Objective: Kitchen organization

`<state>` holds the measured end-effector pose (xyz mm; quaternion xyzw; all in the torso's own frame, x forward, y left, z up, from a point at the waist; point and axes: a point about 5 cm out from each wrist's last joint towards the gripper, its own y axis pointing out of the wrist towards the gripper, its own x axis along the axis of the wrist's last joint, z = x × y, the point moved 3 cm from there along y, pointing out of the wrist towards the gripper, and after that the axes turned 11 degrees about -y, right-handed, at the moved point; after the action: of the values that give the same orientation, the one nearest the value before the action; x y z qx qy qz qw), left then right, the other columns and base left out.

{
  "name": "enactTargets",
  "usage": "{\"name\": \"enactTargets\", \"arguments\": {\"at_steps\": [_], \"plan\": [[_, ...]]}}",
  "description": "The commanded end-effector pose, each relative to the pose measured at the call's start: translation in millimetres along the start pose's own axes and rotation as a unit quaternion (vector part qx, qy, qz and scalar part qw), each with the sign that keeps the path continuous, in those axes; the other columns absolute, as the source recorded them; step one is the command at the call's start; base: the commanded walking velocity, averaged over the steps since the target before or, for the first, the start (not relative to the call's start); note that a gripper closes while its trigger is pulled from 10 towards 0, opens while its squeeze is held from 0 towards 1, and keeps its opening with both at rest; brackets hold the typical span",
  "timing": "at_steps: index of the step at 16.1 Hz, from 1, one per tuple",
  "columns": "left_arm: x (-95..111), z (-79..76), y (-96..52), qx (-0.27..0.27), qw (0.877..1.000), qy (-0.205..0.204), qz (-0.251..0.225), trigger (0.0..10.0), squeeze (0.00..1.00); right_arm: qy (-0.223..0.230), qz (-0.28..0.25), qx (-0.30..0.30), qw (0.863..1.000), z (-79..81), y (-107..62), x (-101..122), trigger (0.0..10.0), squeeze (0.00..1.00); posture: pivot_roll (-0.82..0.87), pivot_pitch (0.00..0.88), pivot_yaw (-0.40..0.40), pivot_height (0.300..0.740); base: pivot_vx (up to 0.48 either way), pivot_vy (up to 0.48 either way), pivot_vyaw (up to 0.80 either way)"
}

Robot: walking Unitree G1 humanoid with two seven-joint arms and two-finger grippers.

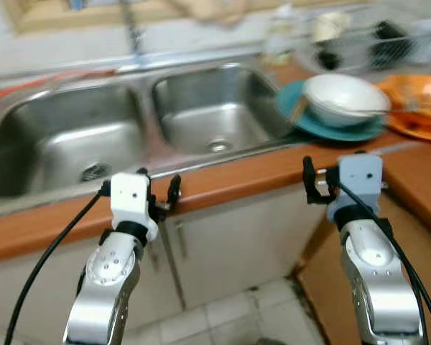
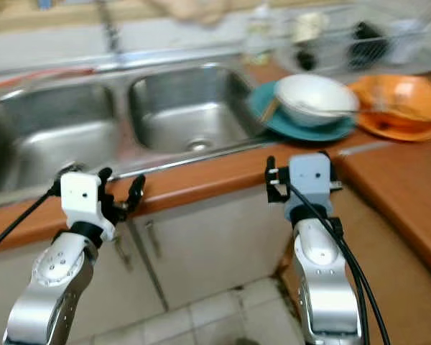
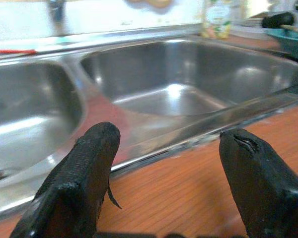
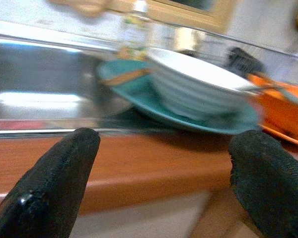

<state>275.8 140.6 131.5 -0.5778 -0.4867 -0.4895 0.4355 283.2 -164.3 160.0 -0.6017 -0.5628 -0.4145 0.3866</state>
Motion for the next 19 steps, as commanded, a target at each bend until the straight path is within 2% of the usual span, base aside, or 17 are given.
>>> {"name": "enactTargets", "arguments": {"at_steps": [1,3,4,6,8,9,11,14,16,19], "plan": [[-3.1,3.0,-1.6,0.009,1.0,0.001,0.003,10.0,0.0,0.01,0.008,0.005,1.0,0.6,-3.1,-0.4,10.0,1.0,-0.13,0.0,0.031,0.74,0.0,0.0,-0.8],[-2.7,3.5,-4.2,0.019,1.0,-0.011,-0.001,10.0,0.0,0.004,0.002,0.029,1.0,5.3,-5.1,0.2,10.0,1.0,-0.13,0.0,0.024,0.74,0.0,0.0,-0.8],[-1.2,4.0,-4.2,0.021,1.0,-0.003,-0.005,10.0,0.0,0.012,0.003,0.042,0.999,9.1,-5.0,0.3,10.0,1.0,-0.13,0.0,0.02,0.74,0.0,0.0,-0.58],[1.3,5.8,-2.9,0.032,0.999,0.005,-0.012,10.0,0.0,0.011,-0.001,0.069,0.998,16.4,-3.2,4.0,10.0,1.0,-0.13,0.0,0.013,0.74,0.0,-0.48,0.0],[3.9,12.8,-1.6,0.055,0.998,-0.017,-0.016,10.0,0.0,0.017,-0.001,0.091,0.996,24.4,-0.7,8.1,10.0,1.0,-0.13,0.0,0.008,0.74,0.0,-0.48,0.0],[4.7,13.6,-1.9,0.055,0.998,-0.003,-0.016,10.0,0.0,0.006,-0.012,0.091,0.996,23.7,-0.3,10.4,10.0,1.0,-0.13,0.0,0.008,0.74,0.0,-0.435,0.0],[5.8,13.0,-0.7,0.051,0.998,-0.019,-0.013,10.0,0.0,-0.011,-0.02,0.076,0.997,19.3,1.3,12.0,10.0,1.0,-0.12,0.0,0.014,0.74,0.0,0.0,0.0],[4.3,12.6,0.6,0.049,0.999,-0.004,0.001,10.0,0.0,0.011,-0.002,0.082,0.997,20.3,0.8,10.0,10.0,1.0,-0.12,0.0,0.023,0.74,0.0,0.0,0.0],[7.9,10.7,2.0,0.034,0.999,0.006,-0.012,10.0,0.0,0.017,-0.003,0.084,0.996,22.3,-0.5,10.6,10.0,1.0,-0.12,0.0,0.033,0.74,0.0,0.0,0.0],[12.1,8.5,4.0,0.017,1.0,-0.004,-0.017,10.0,0.0,0.03,-0.014,0.086,0.996,24.5,-2.3,14.4,10.0,1.0,-0.12,0.0,0.045,0.74,0.0,0.0,0.0]]}}
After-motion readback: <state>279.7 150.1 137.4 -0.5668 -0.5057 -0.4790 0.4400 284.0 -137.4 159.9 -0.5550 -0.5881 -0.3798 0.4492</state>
